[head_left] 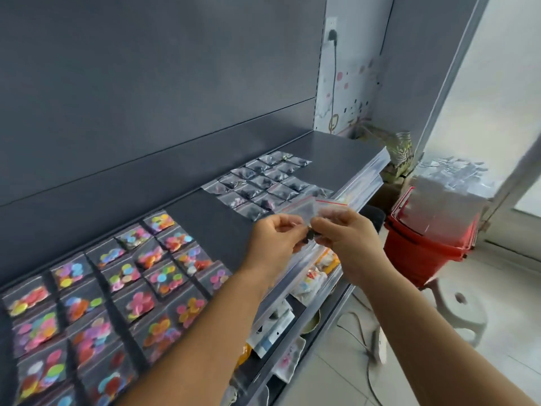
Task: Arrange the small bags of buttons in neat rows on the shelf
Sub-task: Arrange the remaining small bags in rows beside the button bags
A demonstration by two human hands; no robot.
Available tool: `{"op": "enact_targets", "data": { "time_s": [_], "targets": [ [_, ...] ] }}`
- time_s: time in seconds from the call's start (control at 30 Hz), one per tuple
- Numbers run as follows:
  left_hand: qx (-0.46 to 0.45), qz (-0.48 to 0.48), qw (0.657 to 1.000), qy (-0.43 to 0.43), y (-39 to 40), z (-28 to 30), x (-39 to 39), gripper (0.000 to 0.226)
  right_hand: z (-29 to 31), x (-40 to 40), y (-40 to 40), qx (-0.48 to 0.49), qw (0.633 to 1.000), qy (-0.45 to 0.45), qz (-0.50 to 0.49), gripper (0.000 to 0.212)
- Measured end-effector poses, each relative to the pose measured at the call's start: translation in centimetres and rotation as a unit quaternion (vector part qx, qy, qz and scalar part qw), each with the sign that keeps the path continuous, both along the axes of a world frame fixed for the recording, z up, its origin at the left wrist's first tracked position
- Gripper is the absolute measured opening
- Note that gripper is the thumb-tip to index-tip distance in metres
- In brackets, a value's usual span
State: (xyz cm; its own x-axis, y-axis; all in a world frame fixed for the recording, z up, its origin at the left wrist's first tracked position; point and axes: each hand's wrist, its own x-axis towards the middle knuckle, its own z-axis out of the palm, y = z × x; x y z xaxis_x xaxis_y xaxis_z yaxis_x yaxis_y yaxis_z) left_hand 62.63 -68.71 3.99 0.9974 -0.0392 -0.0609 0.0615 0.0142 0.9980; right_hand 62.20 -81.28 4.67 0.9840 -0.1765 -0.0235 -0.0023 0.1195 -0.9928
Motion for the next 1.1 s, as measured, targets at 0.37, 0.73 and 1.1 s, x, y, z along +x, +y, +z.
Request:
{"op": "enact_targets", "data": {
  "time_s": [0.37, 0.73, 1.1],
  "targets": [
    [0.056, 0.072, 0.995, -0.05, -4.5, 0.4, 12.4, 0.031, 0.1, 12.9, -4.3, -0.009, 0.999, 0.024, -0.025, 0.008],
    [0.223, 0.106, 0.962, -0.114, -7.5, -0.4, 20.6, 0.014, -1.3, 25.3, -6.8, -0.071, 0.995, 0.023, 0.065, 0.007],
    [0.339, 0.245, 0.908, 0.019, -14.0, -2.9, 27.6, 0.02, -4.7, 36.2, -12.6, -0.306, 0.932, 0.031, 0.194, 0.021]
  ]
}}
